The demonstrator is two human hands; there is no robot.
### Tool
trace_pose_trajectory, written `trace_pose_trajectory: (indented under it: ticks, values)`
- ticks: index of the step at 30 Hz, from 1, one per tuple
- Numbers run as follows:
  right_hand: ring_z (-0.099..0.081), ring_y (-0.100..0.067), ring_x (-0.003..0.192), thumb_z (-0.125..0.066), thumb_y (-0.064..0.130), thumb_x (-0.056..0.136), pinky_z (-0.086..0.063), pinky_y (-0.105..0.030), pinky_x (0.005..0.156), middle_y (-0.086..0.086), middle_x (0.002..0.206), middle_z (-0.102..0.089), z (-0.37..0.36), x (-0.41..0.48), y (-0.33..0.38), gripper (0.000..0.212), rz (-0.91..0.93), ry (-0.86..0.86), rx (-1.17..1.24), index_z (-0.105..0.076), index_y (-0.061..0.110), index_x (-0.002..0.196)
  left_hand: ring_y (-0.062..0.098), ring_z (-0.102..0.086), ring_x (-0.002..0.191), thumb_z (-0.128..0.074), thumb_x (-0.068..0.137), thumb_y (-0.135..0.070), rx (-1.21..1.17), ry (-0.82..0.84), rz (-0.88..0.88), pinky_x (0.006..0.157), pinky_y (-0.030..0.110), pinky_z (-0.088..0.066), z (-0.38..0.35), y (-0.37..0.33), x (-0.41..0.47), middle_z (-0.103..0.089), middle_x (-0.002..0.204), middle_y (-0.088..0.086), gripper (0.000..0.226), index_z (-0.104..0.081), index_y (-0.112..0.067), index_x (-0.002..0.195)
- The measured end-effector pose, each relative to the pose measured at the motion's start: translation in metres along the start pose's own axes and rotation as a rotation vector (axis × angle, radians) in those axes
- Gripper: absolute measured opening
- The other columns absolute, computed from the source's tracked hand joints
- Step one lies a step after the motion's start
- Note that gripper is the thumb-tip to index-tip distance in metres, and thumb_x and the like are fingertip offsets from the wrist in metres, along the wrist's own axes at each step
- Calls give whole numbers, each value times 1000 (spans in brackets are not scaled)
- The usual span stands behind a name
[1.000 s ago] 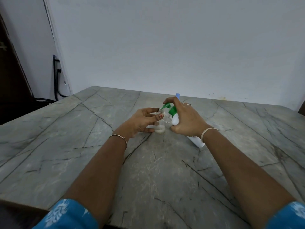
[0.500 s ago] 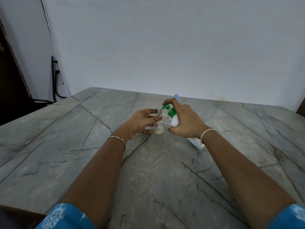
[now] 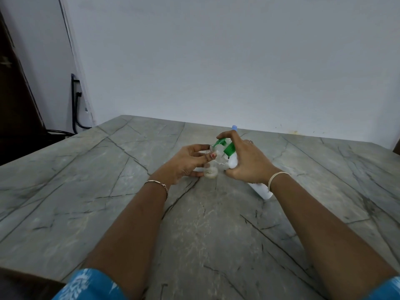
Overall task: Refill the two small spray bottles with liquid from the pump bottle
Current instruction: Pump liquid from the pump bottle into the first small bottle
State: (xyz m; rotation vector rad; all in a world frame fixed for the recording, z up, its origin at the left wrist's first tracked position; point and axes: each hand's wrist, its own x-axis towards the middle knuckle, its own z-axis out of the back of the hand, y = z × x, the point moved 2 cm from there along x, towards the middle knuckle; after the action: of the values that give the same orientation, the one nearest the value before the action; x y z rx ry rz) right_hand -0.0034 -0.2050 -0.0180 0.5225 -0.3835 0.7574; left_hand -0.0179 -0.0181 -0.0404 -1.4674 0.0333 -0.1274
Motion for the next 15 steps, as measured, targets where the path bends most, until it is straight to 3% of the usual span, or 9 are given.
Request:
trace_pose_trajectory:
  ticks: [6, 15]
  values:
    - [-51, -11, 74, -74, 22, 67, -39, -30, 68, 5, 100, -58, -2, 2, 0, 71, 7, -18, 0, -36, 31, 127, 17, -67, 97, -72, 83, -30, 10, 0, -4, 68, 29, -57, -1, -1, 0, -67, 119, 8, 43, -59, -24, 123]
    - [-59, -20, 76, -74, 20, 66, -51, -38, 74, 3, 101, -64, 0, -1, -1, 81, -1, 12, 1, -32, 39, 133, 19, -67, 102, -72, 83, -30, 17, -2, 0, 77, 32, -59, 0, -1, 0, -68, 118, 6, 36, -60, -28, 117]
